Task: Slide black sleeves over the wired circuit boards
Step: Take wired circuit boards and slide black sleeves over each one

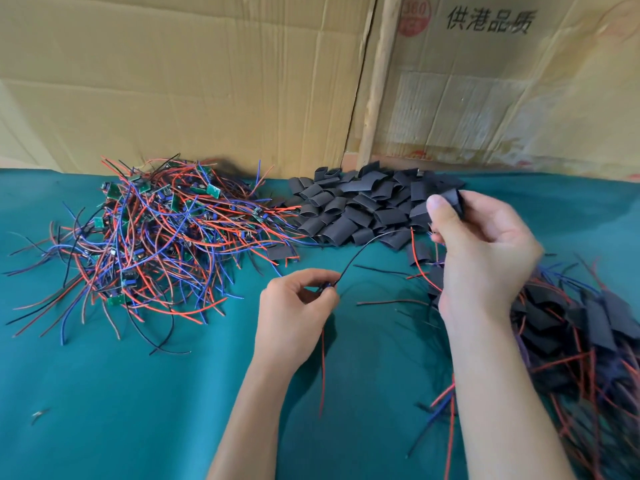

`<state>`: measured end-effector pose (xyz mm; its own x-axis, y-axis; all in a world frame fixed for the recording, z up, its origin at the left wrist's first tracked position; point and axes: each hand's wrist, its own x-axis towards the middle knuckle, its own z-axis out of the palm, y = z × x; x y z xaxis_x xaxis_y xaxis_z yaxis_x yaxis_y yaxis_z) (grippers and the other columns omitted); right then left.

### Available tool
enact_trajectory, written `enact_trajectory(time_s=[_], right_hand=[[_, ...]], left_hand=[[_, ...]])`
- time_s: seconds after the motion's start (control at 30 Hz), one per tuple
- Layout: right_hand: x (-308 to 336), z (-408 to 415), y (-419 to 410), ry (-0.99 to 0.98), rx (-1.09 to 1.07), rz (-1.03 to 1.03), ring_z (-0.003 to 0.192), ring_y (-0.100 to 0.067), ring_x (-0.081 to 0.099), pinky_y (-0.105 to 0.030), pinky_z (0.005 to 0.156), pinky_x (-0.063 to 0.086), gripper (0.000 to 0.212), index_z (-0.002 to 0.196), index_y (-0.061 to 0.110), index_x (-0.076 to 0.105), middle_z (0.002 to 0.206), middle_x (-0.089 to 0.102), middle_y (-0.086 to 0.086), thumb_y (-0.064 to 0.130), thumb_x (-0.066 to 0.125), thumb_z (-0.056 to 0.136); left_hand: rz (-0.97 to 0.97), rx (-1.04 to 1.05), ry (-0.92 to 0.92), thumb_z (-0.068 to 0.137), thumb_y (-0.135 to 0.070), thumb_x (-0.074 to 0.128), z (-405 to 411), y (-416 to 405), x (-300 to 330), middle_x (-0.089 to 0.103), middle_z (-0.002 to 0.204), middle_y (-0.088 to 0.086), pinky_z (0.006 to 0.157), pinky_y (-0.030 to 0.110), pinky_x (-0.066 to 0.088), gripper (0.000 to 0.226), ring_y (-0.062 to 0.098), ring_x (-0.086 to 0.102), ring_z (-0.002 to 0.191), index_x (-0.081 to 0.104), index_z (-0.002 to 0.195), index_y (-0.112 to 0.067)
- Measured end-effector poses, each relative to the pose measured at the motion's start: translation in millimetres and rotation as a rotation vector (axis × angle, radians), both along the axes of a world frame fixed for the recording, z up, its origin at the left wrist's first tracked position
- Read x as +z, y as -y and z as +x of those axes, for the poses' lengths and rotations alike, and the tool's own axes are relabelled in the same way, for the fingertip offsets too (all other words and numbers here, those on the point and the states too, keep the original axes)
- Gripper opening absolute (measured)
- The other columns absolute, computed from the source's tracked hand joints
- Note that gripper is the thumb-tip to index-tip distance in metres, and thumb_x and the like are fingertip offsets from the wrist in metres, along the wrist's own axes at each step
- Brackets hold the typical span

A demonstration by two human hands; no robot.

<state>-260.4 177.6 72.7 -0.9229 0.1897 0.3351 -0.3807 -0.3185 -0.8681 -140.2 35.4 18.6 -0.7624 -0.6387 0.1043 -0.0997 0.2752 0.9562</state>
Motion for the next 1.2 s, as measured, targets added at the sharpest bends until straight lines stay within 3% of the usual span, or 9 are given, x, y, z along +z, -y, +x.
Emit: enact_trajectory(time_s=[0.17, 0.43, 0.63, 0.7, 0.87, 1.0, 1.2], right_hand=[[-9.2, 2.2, 2.1, 0.021, 0.017, 0.089, 0.061, -0.016, 0.063, -0.028, 0.061, 0.053, 0.022, 0.094, 0.011, 0.079, 0.079, 0.077, -0.002, 0.014, 0.088, 0.075], [1.9, 1.7, -3.1, -0.014, -0.029, 0.012, 0.055, -0.013, 0.059, -0.025, 0.057, 0.051, 0.016, 0.09, 0.012, 0.077, 0.071, 0.074, 0.0, 0.012, 0.086, 0.077], [-3.7, 2.9, 3.0, -0.014, 0.007, 0.097, 0.057, -0.016, 0.061, -0.025, 0.057, 0.051, 0.017, 0.088, 0.018, 0.078, 0.075, 0.077, -0.001, 0.017, 0.087, 0.075], [-9.3, 2.9, 5.8, 0.007, 0.021, 0.125, 0.058, -0.017, 0.062, -0.025, 0.057, 0.051, 0.017, 0.088, 0.018, 0.078, 0.077, 0.077, -0.002, 0.019, 0.088, 0.074], [-18.4, 5.8, 13.8, 0.067, 0.077, 0.148, 0.058, -0.017, 0.063, -0.026, 0.058, 0.052, 0.017, 0.088, 0.017, 0.078, 0.078, 0.077, -0.003, 0.017, 0.088, 0.074], [-20.6, 10.0, 18.2, 0.19, 0.195, 0.077, 0.056, -0.013, 0.062, -0.021, 0.057, 0.051, 0.014, 0.085, 0.013, 0.077, 0.068, 0.074, -0.001, 0.006, 0.086, 0.077], [-23.8, 18.5, 30.0, 0.404, 0.389, 0.05, 0.055, -0.011, 0.063, -0.019, 0.054, 0.051, 0.022, 0.091, 0.002, 0.07, 0.063, 0.07, 0.0, 0.003, 0.086, 0.076]], left_hand=[[-0.018, 0.008, -0.008, 0.078, -0.023, 0.066, 1.9, 0.0, 0.8, 0.068, 0.062, -0.014, 0.051, 0.018, 0.042, 0.019, 0.006, 0.049, 0.048, 0.078, 0.085, -0.035], [-0.038, 0.042, 0.003, 0.083, -0.013, 0.069, 0.3, 1.3, 0.9, 0.068, 0.062, -0.018, 0.055, 0.018, 0.043, 0.022, 0.001, 0.052, 0.048, 0.078, 0.086, -0.032], [-0.022, 0.04, -0.019, 0.078, -0.025, 0.065, 1.3, 0.0, 1.3, 0.07, 0.067, -0.015, 0.057, 0.024, 0.046, 0.017, 0.006, 0.051, 0.048, 0.078, 0.085, -0.033], [-0.024, 0.04, -0.019, 0.081, -0.018, 0.067, 1.2, 0.2, 1.1, 0.072, 0.072, -0.016, 0.058, 0.022, 0.045, 0.02, 0.005, 0.053, 0.051, 0.078, 0.086, -0.034], [-0.036, -0.001, -0.03, 0.083, -0.014, 0.066, 2.0, -1.3, 3.6, 0.074, 0.083, -0.021, 0.063, 0.021, 0.046, 0.024, 0.0, 0.06, 0.06, 0.079, 0.089, -0.033], [-0.006, -0.051, -0.07, 0.081, -0.014, 0.064, 2.6, -4.1, 5.8, 0.072, 0.078, -0.02, 0.057, 0.015, 0.042, 0.027, -0.001, 0.059, 0.058, 0.078, 0.091, -0.035], [0.012, -0.063, -0.136, 0.084, 0.003, 0.068, 1.3, -3.4, 7.5, 0.076, 0.092, -0.015, 0.07, 0.019, 0.053, 0.037, 0.004, 0.069, 0.082, 0.073, 0.099, -0.031]])
